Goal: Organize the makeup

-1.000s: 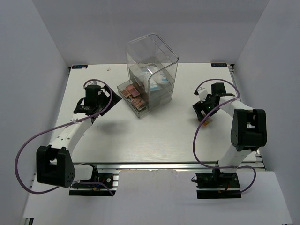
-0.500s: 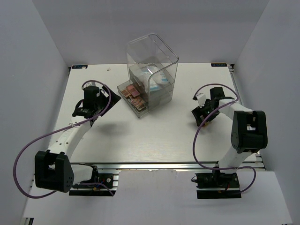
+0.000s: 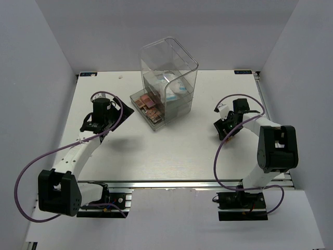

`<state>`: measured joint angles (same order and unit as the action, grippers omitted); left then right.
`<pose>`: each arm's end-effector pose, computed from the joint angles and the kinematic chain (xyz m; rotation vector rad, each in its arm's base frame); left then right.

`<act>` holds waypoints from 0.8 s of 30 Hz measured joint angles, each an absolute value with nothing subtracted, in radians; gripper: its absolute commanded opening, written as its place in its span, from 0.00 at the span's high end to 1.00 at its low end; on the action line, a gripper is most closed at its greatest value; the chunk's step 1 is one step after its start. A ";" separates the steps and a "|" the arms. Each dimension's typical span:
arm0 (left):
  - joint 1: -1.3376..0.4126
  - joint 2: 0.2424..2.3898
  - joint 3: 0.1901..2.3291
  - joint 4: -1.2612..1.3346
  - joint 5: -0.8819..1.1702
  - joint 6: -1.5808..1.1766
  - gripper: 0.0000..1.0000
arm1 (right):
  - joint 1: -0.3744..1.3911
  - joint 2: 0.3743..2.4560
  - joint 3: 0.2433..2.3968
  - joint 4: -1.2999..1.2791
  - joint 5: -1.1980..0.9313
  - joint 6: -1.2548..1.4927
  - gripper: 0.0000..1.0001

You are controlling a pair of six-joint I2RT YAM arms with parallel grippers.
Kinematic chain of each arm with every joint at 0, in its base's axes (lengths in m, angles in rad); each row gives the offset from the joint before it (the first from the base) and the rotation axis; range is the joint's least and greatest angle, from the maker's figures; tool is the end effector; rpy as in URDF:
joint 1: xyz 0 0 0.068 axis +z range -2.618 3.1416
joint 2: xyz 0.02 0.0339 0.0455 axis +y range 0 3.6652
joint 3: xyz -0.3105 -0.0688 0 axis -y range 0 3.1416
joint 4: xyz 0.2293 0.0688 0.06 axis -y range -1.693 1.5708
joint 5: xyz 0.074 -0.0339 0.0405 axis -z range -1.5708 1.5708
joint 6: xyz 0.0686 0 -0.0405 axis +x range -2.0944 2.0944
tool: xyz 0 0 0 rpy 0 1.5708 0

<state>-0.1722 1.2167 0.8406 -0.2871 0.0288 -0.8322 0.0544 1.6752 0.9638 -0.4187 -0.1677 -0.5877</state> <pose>0.2558 -0.0465 0.2885 -0.7291 2.1783 -0.5683 0.3245 0.0291 0.1899 -0.8912 2.5205 0.0590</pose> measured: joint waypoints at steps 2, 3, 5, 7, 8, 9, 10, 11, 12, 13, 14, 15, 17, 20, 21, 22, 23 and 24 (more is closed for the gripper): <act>-0.172 1.206 0.840 -0.288 0.027 -0.832 0.02 | 0.055 1.650 0.941 -0.420 -0.181 -0.619 0.80; -0.172 1.200 0.840 -0.289 0.023 -0.831 0.02 | 0.055 1.635 0.928 -0.428 -0.198 -0.640 0.84; -0.172 1.191 0.840 -0.292 0.010 -0.831 0.02 | 0.056 1.586 0.906 -0.467 -0.240 -0.710 0.98; -0.171 1.183 0.838 -0.292 -0.002 -0.830 0.02 | 0.064 1.501 0.891 -0.520 -0.304 -0.804 1.00; -0.170 1.180 0.838 -0.293 -0.009 -0.829 0.02 | 0.076 1.451 0.889 -0.548 -0.336 -0.856 1.00; -0.168 1.178 0.836 -0.294 -0.016 -0.828 0.02 | 0.096 1.400 0.890 -0.572 -0.371 -0.903 1.00; -0.166 1.176 0.835 -0.296 -0.023 -0.828 0.02 | 0.129 1.351 0.890 -0.589 -0.401 -0.940 1.00; -0.165 1.174 0.833 -0.300 -0.032 -0.828 0.02 | 0.166 1.314 0.891 -0.603 -0.425 -0.966 1.00; -0.165 1.171 0.831 -0.307 -0.041 -0.827 0.02 | 0.221 1.278 0.893 -0.612 -0.447 -0.989 1.00; -0.164 1.167 0.830 -0.312 -0.049 -0.827 0.02 | 0.283 1.249 0.895 -0.618 -0.466 -1.004 1.00; -0.162 1.163 0.829 -0.318 -0.057 -0.826 0.02 | 0.351 1.230 0.898 -0.620 -0.478 -1.003 1.00; -0.160 1.160 0.829 -0.322 -0.062 -0.825 0.02 | 0.422 1.221 0.903 -0.620 -0.483 -0.999 1.00; -0.159 1.142 0.828 -0.339 -0.080 -0.822 0.02 | 0.566 1.222 0.920 -0.610 -0.481 -0.978 1.00; -0.159 1.111 0.827 -0.364 -0.109 -0.818 0.02 | 0.759 1.269 0.979 -0.577 -0.462 -0.908 1.00; -0.159 1.098 0.826 -0.373 -0.118 -0.817 0.02 | 0.810 1.305 1.017 -0.565 -0.443 -0.872 1.00; -0.159 1.082 0.825 -0.389 -0.130 -0.816 0.02 | 0.853 1.355 1.074 -0.549 -0.425 -0.833 1.00; -0.158 1.066 0.823 -0.398 -0.142 -0.816 0.02 | 0.879 1.406 1.126 -0.531 -0.400 -0.793 1.00; -0.157 1.050 0.819 -0.408 -0.151 -0.816 0.02 | 0.905 1.468 1.201 -0.523 -0.365 -0.749 1.00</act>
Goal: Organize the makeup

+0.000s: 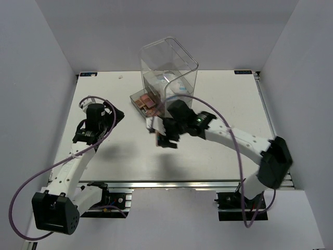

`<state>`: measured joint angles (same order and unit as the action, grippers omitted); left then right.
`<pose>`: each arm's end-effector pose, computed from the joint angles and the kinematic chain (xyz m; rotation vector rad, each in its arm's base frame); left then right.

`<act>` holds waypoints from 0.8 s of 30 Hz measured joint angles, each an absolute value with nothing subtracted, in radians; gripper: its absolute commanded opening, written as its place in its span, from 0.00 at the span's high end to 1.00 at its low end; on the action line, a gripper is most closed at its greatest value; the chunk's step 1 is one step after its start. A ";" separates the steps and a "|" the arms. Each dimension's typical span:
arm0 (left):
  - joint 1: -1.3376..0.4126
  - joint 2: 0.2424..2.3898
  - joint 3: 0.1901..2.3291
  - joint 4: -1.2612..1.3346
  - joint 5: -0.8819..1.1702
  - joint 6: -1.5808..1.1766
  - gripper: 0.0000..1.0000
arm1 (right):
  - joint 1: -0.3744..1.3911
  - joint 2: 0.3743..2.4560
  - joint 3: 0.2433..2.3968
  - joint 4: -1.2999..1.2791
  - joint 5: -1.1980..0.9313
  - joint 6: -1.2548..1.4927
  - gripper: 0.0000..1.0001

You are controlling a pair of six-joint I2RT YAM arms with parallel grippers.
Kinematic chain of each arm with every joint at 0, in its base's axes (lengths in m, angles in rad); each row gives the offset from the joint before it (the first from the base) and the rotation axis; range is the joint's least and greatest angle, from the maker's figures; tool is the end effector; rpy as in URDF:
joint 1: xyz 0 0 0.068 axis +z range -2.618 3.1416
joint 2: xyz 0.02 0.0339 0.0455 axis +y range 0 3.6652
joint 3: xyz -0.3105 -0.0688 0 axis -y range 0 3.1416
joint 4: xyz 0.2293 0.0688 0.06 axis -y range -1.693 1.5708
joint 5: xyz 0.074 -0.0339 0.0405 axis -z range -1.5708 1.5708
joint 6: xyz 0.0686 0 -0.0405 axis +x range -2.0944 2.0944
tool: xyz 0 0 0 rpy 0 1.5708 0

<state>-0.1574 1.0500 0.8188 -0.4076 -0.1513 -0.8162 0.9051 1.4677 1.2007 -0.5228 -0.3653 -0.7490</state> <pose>0.2153 -0.0237 0.3041 -0.8000 2.0780 -0.3745 0.1798 0.2686 0.3217 -1.8458 1.4559 0.5069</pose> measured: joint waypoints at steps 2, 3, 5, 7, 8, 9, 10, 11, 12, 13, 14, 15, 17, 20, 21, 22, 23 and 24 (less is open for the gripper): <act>-0.156 1.012 0.805 -0.430 -0.173 -0.817 0.02 | 0.939 1.600 1.365 -0.501 -0.300 -0.672 1.00; -0.154 0.991 0.795 -0.443 -0.184 -0.817 0.02 | 0.952 1.672 1.460 -0.496 -0.261 -0.626 1.00; -0.153 0.953 0.779 -0.475 -0.206 -0.820 0.02 | 0.974 1.810 1.655 -0.489 -0.182 -0.546 1.00; -0.152 0.920 0.772 -0.508 -0.228 -0.820 0.02 | 0.994 1.916 1.800 -0.485 -0.103 -0.479 1.00; -0.152 0.903 0.771 -0.524 -0.238 -0.820 0.02 | 1.000 1.963 1.858 -0.488 -0.060 -0.453 1.00; -0.152 0.884 0.769 -0.537 -0.252 -0.820 0.02 | 1.007 2.008 1.913 -0.490 -0.012 -0.428 1.00; -0.152 0.868 0.768 -0.548 -0.260 -0.820 0.02 | 1.013 2.045 1.950 -0.488 0.036 -0.408 1.00; -0.152 0.849 0.766 -0.561 -0.271 -0.820 0.02 | 1.018 2.080 1.982 -0.497 0.090 -0.388 1.00; -0.152 0.831 0.764 -0.574 -0.280 -0.821 0.02 | 1.021 2.107 2.000 -0.498 0.129 -0.372 1.00; -0.152 0.813 0.760 -0.583 -0.289 -0.821 0.02 | 1.023 2.133 2.012 -0.498 0.171 -0.358 1.00; -0.152 0.797 0.757 -0.595 -0.298 -0.822 0.02 | 1.025 2.152 2.014 -0.495 0.210 -0.347 1.00; -0.152 0.783 0.752 -0.601 -0.304 -0.824 0.02 | 1.028 2.168 2.014 -0.495 0.246 -0.340 1.00; -0.152 0.756 0.737 -0.615 -0.313 -0.828 0.02 | 1.028 2.190 1.998 -0.485 0.308 -0.336 1.00; -0.152 0.744 0.725 -0.634 -0.320 -0.831 0.02 | 1.026 2.210 1.982 -0.461 0.389 -0.343 1.00; -0.152 0.746 0.725 -0.638 -0.321 -0.831 0.02 | 1.023 2.217 1.982 -0.447 0.412 -0.347 1.00; -0.152 0.748 0.725 -0.639 -0.323 -0.831 0.02 | 1.021 2.224 1.982 -0.435 0.430 -0.349 1.00; -0.152 0.749 0.725 -0.642 -0.323 -0.832 0.02 | 1.018 2.233 1.982 -0.423 0.452 -0.354 1.00; -0.152 0.749 0.725 -0.644 -0.323 -0.832 0.02 | 1.014 2.240 1.982 -0.415 0.467 -0.359 1.00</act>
<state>-0.1516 0.7494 0.7250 -0.6441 -0.3233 -0.8318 1.0142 2.2402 1.9823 -0.4149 0.4667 -0.3592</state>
